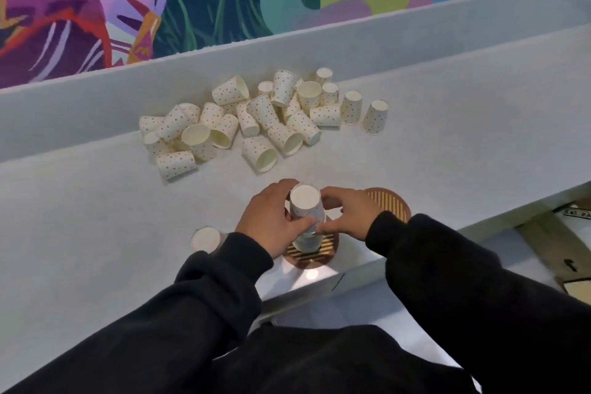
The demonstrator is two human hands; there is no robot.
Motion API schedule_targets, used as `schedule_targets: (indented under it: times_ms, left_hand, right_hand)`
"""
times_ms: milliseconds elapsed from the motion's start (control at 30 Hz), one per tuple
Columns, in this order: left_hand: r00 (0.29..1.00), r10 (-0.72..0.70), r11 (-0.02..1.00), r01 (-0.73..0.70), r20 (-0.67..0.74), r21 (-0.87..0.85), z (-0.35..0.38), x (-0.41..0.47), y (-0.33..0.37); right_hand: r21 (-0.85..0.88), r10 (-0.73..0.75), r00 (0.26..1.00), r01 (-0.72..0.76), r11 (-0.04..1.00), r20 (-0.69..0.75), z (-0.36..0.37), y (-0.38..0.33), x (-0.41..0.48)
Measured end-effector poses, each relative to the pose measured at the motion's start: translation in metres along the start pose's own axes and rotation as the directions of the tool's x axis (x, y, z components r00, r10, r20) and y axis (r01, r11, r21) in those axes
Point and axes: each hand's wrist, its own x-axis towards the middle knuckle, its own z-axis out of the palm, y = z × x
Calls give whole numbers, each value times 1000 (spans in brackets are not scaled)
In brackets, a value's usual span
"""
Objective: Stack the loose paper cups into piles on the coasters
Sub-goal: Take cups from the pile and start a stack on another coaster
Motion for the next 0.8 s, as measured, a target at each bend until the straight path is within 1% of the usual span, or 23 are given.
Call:
schedule_targets:
  times_ms: [167,300,433,533,667,800]
  left_hand:
    - [999,-52,997,52,-4,65,25,-6,-11]
    - [996,-84,994,85,-21,67,34,-9,-16]
    - [987,-158,981,154,24,115,41,-10,-24]
    - [975,-219,971,212,50,112,47,-15,-29]
    - [965,-256,966,253,55,56,53,-19,-29]
    - [958,-276,959,269,75,92,52,-17,-27]
  right_hand:
    - [-36,24,999,-23,999,30,18,14,5]
    - [1,38,999,-38,999,35,25,23,5]
    - [9,20,999,-21,1000,49,24,26,3]
    - [-3,9,999,-9,1000,49,23,25,2]
    - [4,-5,999,5,1000,38,24,26,3]
    - [-2,-11,999,12,1000,50,23,27,4]
